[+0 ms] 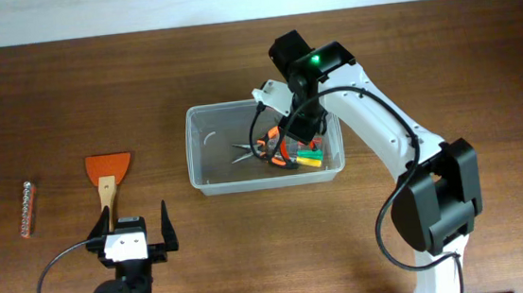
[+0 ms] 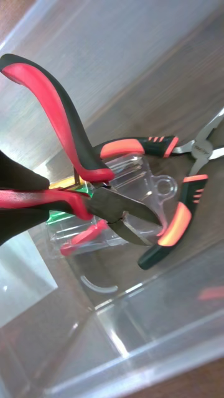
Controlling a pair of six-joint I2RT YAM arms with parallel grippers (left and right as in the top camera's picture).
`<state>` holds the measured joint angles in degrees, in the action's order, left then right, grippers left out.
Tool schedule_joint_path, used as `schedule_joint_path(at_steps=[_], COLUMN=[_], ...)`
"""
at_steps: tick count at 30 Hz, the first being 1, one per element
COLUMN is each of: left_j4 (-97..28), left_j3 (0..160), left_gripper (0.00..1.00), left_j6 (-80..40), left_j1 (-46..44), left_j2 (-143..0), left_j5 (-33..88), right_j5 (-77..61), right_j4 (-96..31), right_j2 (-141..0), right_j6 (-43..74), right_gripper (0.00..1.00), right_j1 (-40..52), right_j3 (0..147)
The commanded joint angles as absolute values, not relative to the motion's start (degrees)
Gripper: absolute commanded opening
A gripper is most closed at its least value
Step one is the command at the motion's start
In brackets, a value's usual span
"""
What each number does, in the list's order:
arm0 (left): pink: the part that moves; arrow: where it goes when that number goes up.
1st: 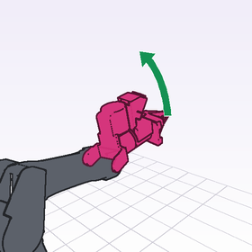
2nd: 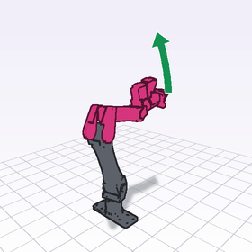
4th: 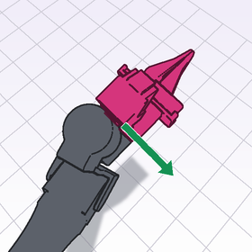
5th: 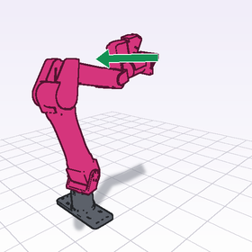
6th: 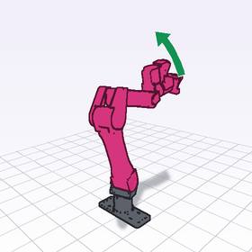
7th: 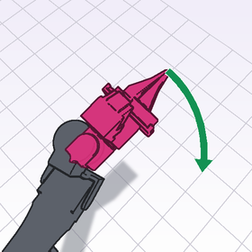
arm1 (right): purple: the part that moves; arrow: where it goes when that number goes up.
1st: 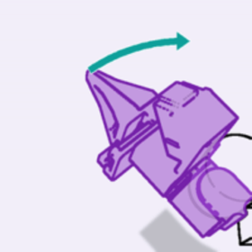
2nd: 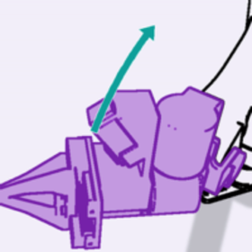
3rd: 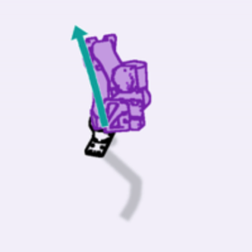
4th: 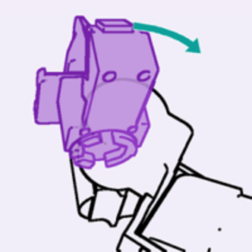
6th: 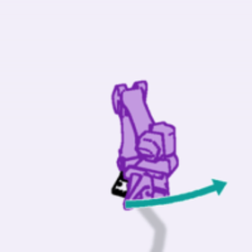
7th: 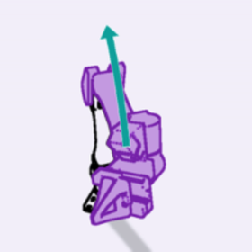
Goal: Pack container
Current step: 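Lower the cutting pliers into the container and open the right gripper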
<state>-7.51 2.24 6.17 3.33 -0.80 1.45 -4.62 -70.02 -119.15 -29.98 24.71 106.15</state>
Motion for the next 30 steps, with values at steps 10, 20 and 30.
schedule_joint_path(at_steps=[10,20,30], left_j4=[-7.5,-7.5,-7.5], left_j3=[1.9,1.9,1.9], left_gripper=[0.99,0.99,0.99], left_j6=[5.6,5.6,5.6], left_j1=[3.0,3.0,3.0], left_j2=[-0.3,-0.3,-0.3], left_j5=[1.2,1.2,1.2], right_j5=[-6.0,-6.0,-6.0], right_j4=[-68.7,-67.5,-67.8], right_j2=[-124.4,-125.2,-125.1], right_j6=[-27.0,-26.0,-24.5], right_gripper=[0.04,0.17,0.38], right_j1=[21.7,20.6,20.6], right_j3=[105.5,105.5,106.4])
